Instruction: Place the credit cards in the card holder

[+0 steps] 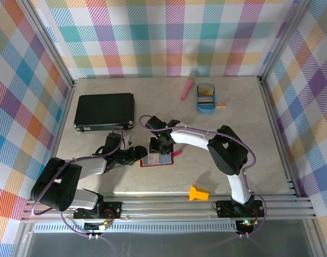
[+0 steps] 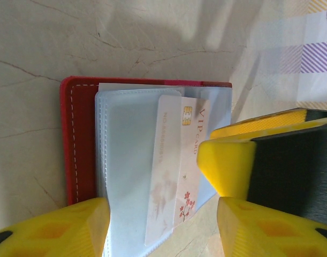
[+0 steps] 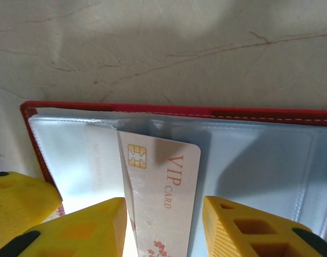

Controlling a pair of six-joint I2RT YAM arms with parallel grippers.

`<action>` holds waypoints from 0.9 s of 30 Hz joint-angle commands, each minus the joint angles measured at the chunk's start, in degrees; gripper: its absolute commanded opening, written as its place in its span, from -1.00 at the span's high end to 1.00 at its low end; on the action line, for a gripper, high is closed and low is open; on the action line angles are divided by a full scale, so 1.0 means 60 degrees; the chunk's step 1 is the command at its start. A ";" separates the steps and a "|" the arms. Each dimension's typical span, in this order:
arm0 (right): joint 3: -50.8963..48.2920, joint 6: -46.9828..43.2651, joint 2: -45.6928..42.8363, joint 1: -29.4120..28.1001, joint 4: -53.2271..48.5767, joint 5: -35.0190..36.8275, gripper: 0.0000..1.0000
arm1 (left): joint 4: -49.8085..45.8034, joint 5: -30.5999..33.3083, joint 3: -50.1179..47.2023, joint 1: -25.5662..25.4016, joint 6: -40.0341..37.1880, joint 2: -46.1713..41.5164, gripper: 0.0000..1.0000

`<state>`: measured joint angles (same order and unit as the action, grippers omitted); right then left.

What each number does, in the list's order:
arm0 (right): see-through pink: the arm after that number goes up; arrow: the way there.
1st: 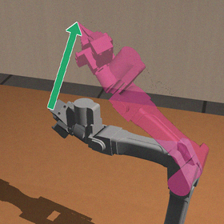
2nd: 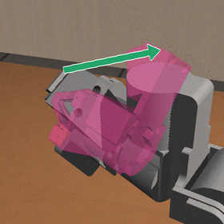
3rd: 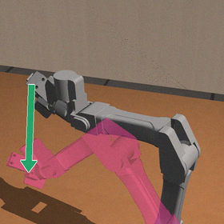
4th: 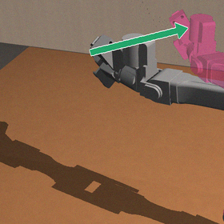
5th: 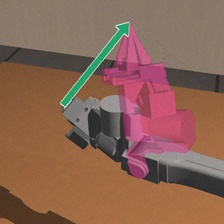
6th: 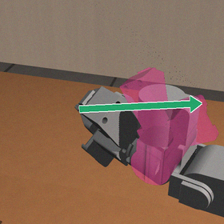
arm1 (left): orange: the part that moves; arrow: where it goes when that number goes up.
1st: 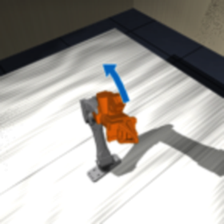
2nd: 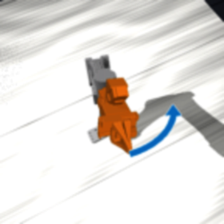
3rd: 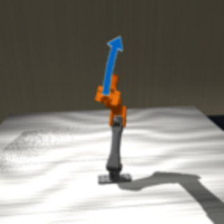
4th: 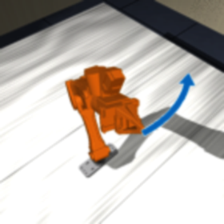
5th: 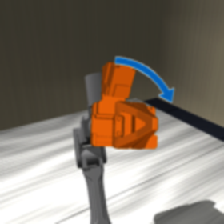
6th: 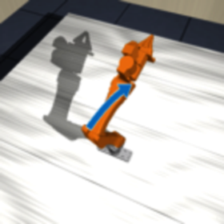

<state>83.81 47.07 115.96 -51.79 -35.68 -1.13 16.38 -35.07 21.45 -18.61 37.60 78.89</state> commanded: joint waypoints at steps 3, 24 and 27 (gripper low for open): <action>0.0257 -0.0162 0.0176 -0.0030 -0.0206 -0.0162 0.19 | -0.0489 0.0079 -0.0033 -0.0018 -0.0254 0.0044 -0.12; 0.0189 -0.0280 0.0273 -0.0030 0.0361 -0.0767 0.45 | -0.0485 0.0059 0.0043 -0.0018 -0.0305 0.0167 -0.10; 0.0142 -0.0202 0.0300 -0.0035 0.0510 -0.0930 0.47 | -0.0504 0.0059 0.0043 -0.0017 -0.0317 0.0180 -0.10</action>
<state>83.92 45.63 116.64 -51.79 -33.63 -4.75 16.21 -35.07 21.47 -18.61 36.58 79.11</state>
